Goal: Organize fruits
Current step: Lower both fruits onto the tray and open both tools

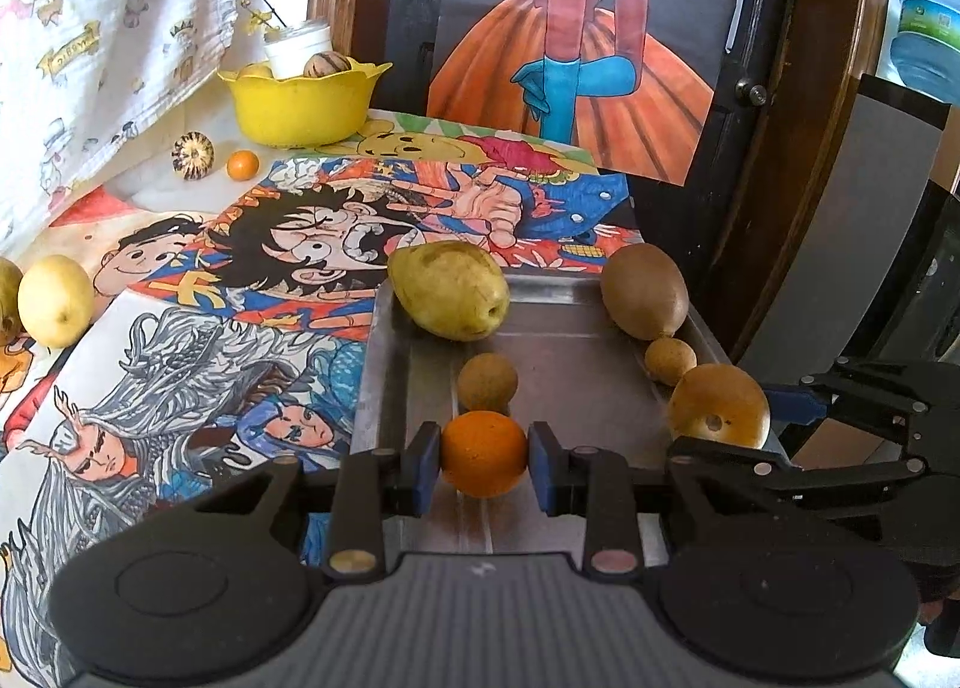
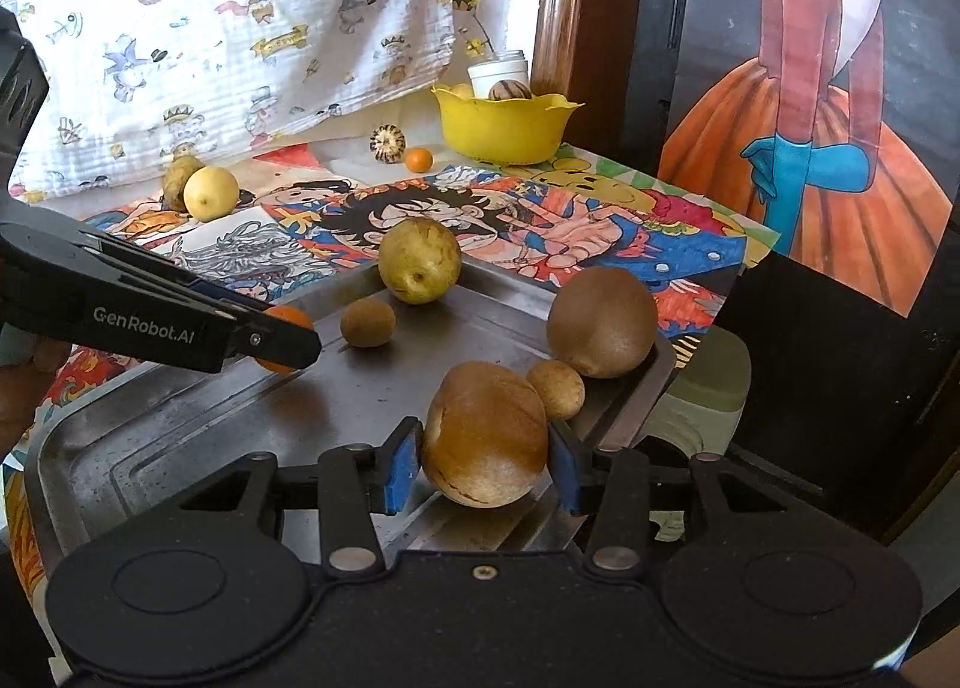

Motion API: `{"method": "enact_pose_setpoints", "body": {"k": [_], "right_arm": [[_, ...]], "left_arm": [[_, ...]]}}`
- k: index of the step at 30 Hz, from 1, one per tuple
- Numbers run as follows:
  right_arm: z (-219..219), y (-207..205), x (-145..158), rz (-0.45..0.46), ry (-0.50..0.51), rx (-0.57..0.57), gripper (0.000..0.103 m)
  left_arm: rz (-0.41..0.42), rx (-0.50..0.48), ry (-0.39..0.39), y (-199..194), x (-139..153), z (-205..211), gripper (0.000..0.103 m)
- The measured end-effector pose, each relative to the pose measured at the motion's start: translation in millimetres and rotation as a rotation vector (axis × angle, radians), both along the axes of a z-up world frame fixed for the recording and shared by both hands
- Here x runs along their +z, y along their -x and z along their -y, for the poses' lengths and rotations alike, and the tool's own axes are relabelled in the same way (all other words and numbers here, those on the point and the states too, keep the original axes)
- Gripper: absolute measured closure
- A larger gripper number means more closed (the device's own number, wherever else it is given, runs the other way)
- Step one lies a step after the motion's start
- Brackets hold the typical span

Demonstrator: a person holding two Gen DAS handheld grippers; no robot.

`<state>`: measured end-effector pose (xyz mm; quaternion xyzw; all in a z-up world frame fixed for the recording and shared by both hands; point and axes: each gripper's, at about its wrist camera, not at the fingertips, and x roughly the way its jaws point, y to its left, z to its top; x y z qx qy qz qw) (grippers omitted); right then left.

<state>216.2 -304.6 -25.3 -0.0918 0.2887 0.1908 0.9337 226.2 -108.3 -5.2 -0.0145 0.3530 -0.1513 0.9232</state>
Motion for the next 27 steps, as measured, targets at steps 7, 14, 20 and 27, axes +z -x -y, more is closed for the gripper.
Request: {"method": "enact_pose_setpoints", "body": {"k": [7, 14, 20, 27], "right_arm": [[4, 1, 0, 0.003, 0.004, -0.012, 0.054], [4, 4, 1, 0.005, 0.005, -0.011, 0.048], [7, 12, 7, 0.006, -0.016, -0.026, 0.035], [14, 31, 24, 0.015, -0.047, -0.04, 0.016]], "left_arm": [[-0.031, 0.011, 0.02, -3, -3, -4, 0.068], [-0.047, 0.022, 0.03, -3, -5, -5, 0.068], [-0.034, 0.05, 0.056, 3, 4, -10, 0.042], [-0.004, 0.093, 0.065, 14, 22, -16, 0.017]]}}
